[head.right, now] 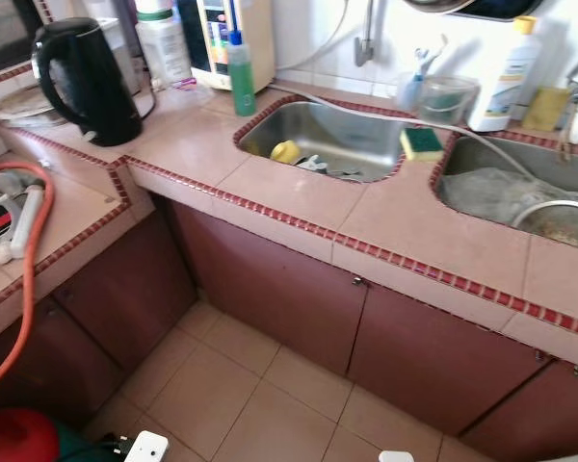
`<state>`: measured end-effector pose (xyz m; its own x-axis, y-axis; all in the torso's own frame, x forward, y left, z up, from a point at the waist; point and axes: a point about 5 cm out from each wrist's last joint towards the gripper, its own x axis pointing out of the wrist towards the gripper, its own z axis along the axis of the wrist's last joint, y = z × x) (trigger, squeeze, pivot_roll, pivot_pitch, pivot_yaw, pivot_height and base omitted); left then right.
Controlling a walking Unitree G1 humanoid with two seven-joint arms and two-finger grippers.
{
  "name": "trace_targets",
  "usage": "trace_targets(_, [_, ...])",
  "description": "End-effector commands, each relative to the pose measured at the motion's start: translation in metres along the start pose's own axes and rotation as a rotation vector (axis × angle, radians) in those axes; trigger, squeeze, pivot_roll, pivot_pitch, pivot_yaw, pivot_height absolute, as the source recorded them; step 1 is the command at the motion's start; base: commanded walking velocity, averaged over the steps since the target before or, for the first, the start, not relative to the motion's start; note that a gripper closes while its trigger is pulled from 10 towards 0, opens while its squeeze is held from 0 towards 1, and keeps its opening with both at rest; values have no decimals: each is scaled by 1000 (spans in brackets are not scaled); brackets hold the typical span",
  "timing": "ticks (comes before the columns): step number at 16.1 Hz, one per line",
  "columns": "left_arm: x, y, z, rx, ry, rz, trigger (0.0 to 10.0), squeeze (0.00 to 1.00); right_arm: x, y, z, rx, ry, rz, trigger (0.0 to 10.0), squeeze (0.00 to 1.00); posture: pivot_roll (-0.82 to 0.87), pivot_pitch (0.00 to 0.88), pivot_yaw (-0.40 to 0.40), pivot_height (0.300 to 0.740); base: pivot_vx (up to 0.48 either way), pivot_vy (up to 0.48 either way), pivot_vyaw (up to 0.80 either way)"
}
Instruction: Kitchen organization
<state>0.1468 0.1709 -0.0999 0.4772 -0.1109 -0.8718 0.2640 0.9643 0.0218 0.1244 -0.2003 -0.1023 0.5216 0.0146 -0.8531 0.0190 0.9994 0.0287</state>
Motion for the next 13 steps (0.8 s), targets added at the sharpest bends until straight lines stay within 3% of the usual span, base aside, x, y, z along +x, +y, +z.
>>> trace_targets(1, [-1,3,-4,-7,19,6,10000,0,-3,1,-14,10,55,-3,10000,0,-147,22,79,740,0,285,-712])
trace_targets(6, [-1,3,-3,-2,20,8,10000,0,-2,1,-14,7,63,-4,10000,0,-147,22,77,740,0,421,-706])
trace_targets(10, [-1,3,-2,2,16,6,10000,0,-3,0,-16,2,68,-6,10000,0,-147,20,74,740,0,0,-700])
trace_targets(13, [-1,3,-1,5,14,2,10000,0,-3,0,-15,1,62,-7,10000,0,-145,17,72,740,0,0,0])
